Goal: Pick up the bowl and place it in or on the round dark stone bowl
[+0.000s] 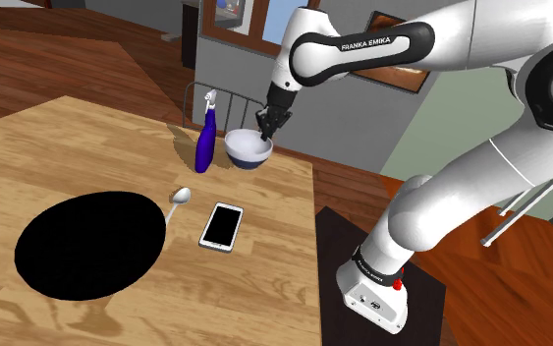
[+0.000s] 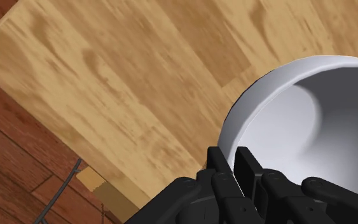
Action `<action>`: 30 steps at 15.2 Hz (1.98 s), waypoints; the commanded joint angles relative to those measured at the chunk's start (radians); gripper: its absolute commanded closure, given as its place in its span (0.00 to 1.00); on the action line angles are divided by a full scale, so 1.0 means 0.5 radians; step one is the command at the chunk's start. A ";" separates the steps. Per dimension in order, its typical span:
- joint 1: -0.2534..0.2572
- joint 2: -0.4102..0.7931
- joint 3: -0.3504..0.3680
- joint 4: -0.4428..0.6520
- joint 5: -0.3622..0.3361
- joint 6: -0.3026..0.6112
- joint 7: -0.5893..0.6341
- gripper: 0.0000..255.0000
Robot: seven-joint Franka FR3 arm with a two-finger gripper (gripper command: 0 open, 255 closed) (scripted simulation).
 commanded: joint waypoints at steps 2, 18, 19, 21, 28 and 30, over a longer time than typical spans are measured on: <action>-0.001 -0.026 -0.002 0.056 0.000 -0.082 -0.003 1.00; -0.002 -0.074 -0.005 0.447 -0.001 -0.521 -0.004 1.00; -0.002 -0.073 -0.005 0.474 -0.001 -0.548 -0.004 1.00; -0.002 -0.072 -0.005 0.514 -0.001 -0.586 -0.004 1.00; 0.117 -0.055 0.246 0.588 0.067 -0.640 0.337 1.00; 0.149 -0.031 0.318 0.629 0.082 -0.655 0.436 1.00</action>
